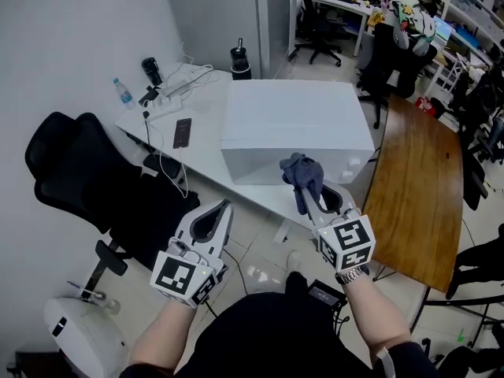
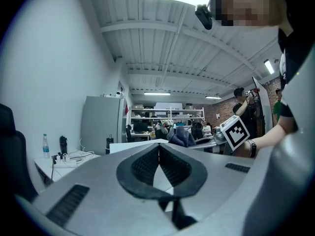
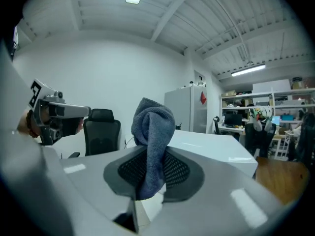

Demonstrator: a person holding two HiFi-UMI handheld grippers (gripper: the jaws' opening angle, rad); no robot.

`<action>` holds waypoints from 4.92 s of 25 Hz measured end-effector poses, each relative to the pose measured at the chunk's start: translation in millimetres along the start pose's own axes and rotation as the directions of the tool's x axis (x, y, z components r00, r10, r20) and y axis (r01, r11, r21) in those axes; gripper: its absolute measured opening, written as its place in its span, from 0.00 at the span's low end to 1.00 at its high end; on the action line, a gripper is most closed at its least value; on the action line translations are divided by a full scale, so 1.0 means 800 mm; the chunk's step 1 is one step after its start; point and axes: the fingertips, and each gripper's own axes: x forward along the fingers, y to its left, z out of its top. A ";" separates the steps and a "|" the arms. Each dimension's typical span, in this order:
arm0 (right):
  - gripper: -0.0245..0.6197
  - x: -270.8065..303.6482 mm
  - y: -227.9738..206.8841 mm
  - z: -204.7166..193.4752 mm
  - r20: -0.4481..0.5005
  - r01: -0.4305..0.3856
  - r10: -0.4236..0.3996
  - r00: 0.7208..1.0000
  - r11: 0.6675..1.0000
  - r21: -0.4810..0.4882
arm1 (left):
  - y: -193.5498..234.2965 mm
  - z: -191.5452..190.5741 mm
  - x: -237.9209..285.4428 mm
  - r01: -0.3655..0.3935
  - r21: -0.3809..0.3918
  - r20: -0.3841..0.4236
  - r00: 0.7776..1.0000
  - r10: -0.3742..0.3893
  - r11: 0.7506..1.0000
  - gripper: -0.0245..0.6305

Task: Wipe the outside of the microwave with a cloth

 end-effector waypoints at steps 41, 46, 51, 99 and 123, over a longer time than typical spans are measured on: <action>0.15 0.259 0.069 -0.155 -0.176 -0.043 0.052 0.983 0.998 0.054 | 0.106 -0.014 -0.120 -0.234 0.049 -0.090 0.967 0.238 0.971 0.04; 0.15 0.236 0.033 -0.161 -0.185 0.020 -0.010 0.983 0.998 0.056 | 0.095 -0.016 -0.108 -0.195 0.043 -0.080 0.977 0.198 0.980 0.04; 0.15 0.210 -0.001 -0.167 -0.200 0.084 -0.070 0.977 0.995 0.061 | 0.083 -0.016 -0.095 -0.154 0.034 -0.077 0.985 0.156 0.987 0.04; 0.15 0.003 -0.271 -0.214 -0.251 0.259 -0.225 0.942 0.959 0.111 | -0.126 -0.002 0.041 -0.091 0.046 -0.119 0.988 0.096 0.995 0.04; 0.15 -0.153 -0.182 -0.050 0.061 -0.244 0.242 0.968 0.969 0.026 | -0.269 -0.029 0.118 0.158 0.002 -0.153 0.976 -0.156 0.987 0.25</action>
